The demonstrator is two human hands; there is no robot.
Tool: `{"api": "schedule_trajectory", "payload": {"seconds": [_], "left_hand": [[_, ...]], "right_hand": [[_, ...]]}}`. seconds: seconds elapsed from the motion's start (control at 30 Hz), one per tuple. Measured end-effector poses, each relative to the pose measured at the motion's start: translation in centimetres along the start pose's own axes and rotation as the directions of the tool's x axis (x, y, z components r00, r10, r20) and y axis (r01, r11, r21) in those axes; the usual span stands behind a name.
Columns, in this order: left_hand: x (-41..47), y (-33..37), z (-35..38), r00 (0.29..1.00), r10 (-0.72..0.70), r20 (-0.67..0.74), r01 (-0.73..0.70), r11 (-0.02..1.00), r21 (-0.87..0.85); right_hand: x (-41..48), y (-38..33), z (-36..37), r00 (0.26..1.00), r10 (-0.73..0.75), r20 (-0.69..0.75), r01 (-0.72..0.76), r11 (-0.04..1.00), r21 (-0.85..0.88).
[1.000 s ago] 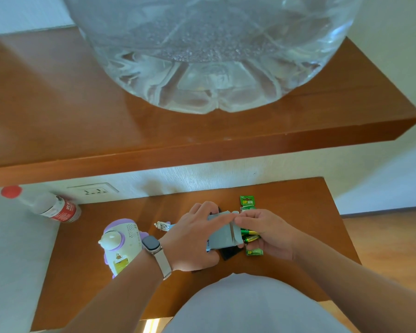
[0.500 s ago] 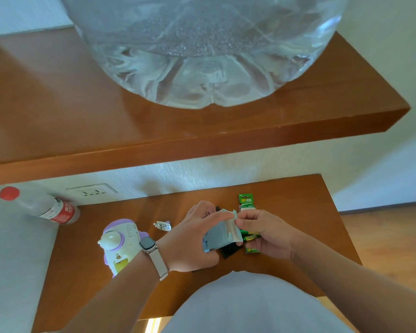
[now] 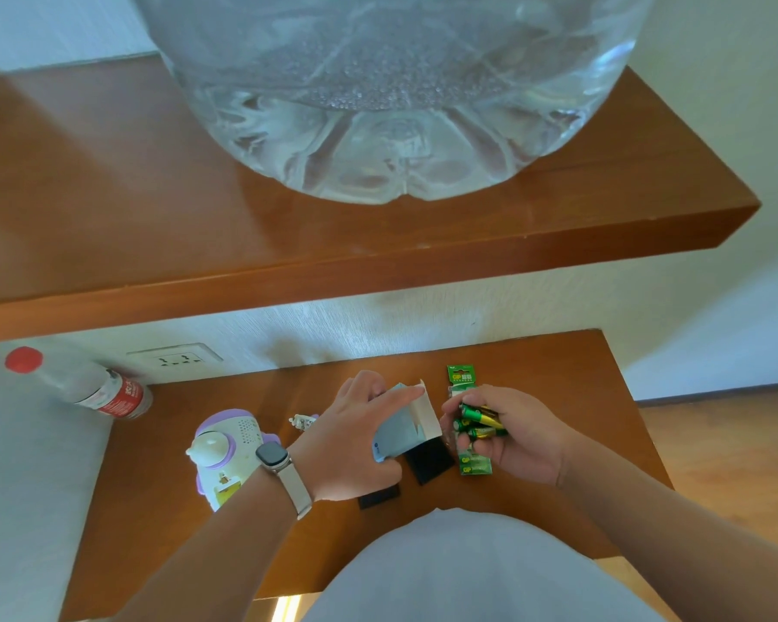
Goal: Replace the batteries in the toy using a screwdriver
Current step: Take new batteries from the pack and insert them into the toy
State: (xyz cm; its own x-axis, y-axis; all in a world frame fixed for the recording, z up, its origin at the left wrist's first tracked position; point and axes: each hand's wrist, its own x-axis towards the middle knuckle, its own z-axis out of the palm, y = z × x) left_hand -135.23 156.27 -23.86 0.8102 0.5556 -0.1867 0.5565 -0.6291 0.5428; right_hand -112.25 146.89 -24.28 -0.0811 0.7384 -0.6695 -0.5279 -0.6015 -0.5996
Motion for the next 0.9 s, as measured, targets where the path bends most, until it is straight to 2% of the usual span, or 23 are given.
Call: {"api": "schedule_trajectory", "payload": {"seconds": [0.13, 0.33, 0.6, 0.77, 0.9], "left_hand": [[-0.1, 0.0, 0.4, 1.0, 0.004, 0.006, -0.004, 0.995, 0.096], [0.2, 0.8, 0.8, 0.999, 0.035, -0.022, -0.031, 0.984, 0.174], [0.2, 1.9, 0.9, 0.997, 0.022, -0.069, -0.009, 0.982, 0.189], [0.4, 2.7, 0.8, 0.999, -0.002, -0.053, 0.014, 0.975, 0.223], [0.7, 3.0, 0.7, 0.998, -0.001, -0.056, 0.013, 0.976, 0.216]], "right_hand": [[-0.3, -0.8, 0.4, 0.999, 0.006, -0.039, -0.005, 0.999, 0.035], [-0.2, -1.5, 2.4, 0.998, -0.012, -0.059, 0.009, 0.999, -0.051], [0.0, -1.4, 3.1, 0.971, -0.15, -0.184, 0.077, 0.932, -0.354], [-0.5, -1.2, 3.2, 0.952, -0.266, -0.148, 0.177, 0.879, -0.443], [-0.7, -0.9, 3.1, 0.921, -0.372, -0.113, 0.241, 0.773, -0.587]]}}
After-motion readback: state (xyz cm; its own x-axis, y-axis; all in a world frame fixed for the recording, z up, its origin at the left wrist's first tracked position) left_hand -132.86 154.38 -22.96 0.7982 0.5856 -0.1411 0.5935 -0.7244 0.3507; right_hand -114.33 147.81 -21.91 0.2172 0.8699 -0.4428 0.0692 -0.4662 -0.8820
